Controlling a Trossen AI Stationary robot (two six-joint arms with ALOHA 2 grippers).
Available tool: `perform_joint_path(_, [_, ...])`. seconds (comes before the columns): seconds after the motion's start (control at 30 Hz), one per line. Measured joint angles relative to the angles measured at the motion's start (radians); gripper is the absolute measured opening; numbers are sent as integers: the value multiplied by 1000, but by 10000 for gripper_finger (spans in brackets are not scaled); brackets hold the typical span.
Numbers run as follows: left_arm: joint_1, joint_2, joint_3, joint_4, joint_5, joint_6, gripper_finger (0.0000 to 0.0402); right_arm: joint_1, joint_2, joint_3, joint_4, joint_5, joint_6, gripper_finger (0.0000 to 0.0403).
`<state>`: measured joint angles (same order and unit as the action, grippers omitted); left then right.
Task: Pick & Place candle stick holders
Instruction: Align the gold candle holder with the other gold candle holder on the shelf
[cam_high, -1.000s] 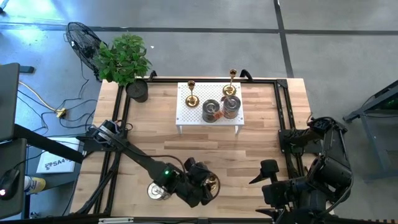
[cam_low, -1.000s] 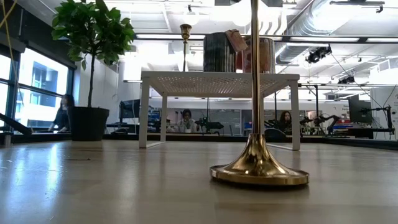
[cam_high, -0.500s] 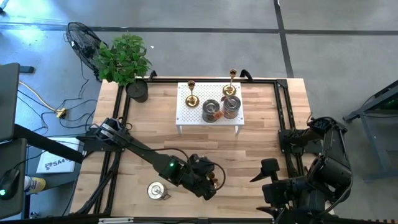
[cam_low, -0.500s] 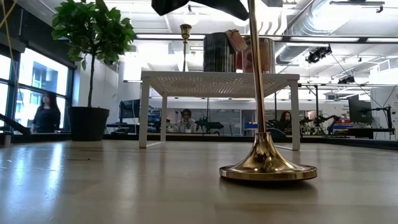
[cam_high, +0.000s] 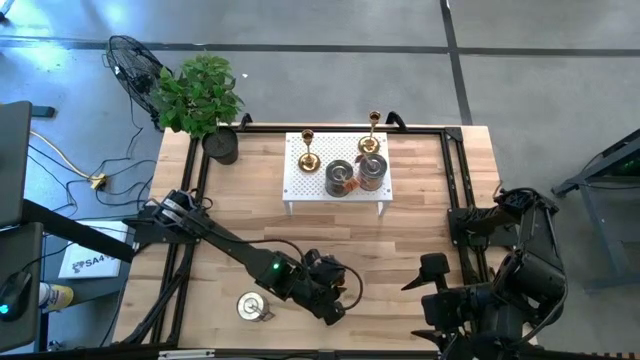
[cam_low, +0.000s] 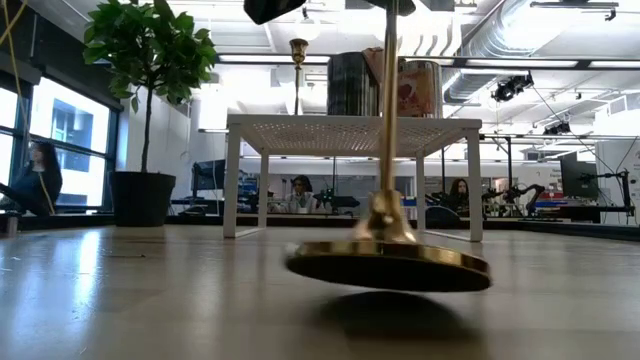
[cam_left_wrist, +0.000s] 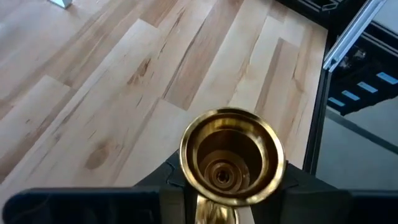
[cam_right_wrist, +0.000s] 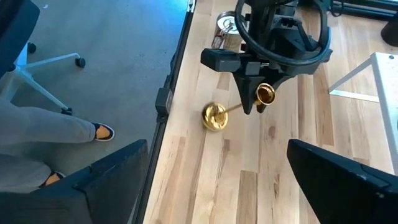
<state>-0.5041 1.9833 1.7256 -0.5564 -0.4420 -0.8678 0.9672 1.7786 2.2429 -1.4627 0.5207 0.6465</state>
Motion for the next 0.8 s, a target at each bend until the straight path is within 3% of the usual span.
perform_joint_path(0.23, [1, 1, 19, -25, 6, 11, 91, -6, 0, 0, 0, 6, 0, 378])
perform_joint_path(0.43, [0, 2, 230, -230, -3, 110, 91, -6, 0, 0, 1, 45, 0, 378])
perform_joint_path(0.67, [0, 0, 634, -576, -169, 270, 91, -6, 0, 0, 17, 93, 9, 378])
perform_joint_path(0.8, [13, -119, 568, -529, -271, 387, 91, -7, 0, 0, 23, 144, 28, 378])
